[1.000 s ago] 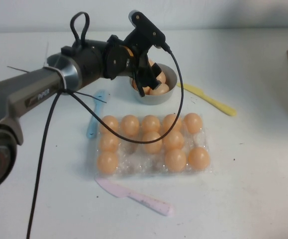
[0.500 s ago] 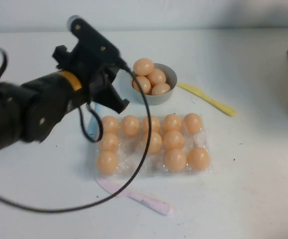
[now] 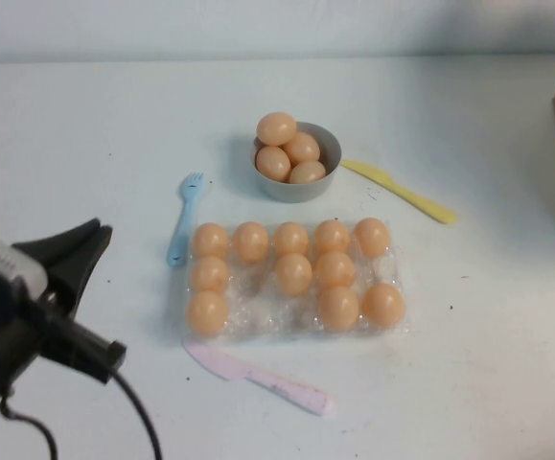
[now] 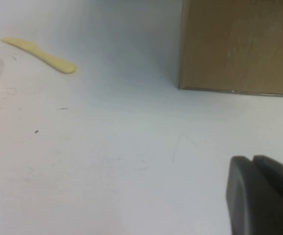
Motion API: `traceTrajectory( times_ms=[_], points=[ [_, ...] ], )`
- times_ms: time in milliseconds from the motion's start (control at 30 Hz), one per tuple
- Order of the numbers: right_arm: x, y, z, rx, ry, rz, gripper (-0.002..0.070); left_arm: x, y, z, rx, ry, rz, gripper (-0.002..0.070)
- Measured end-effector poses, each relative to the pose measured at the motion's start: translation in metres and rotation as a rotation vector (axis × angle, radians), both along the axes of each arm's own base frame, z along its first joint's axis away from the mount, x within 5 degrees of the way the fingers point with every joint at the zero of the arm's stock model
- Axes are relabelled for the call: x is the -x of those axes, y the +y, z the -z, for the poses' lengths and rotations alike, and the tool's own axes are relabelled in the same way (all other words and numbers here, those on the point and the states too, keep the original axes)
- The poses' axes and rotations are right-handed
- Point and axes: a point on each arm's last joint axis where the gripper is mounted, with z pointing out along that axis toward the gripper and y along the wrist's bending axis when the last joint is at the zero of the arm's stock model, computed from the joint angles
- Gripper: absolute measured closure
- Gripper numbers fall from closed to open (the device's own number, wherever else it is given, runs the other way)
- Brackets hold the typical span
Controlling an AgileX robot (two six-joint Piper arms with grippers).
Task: Take an egg out of the egg box
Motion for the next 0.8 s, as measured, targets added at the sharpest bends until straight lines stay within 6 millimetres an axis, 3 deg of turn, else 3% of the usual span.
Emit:
traceTrajectory(
  times_ms=[167,567,800],
  points=[
    [0.0,0.0,0.0,0.0,0.0,0.0,0.0694,0.028,0.017,0.026,0.056,0.037,-0.022,0.0677],
    [0.0,0.0,0.0,0.0,0.0,0.0,0.0694,0.062,0.036,0.092,0.031,0.162,-0.043,0.0677],
    [0.0,0.0,0.0,0.0,0.0,0.0,0.0694,0.065,0.037,0.1,0.01,0.209,-0.04,0.0677]
  ],
)
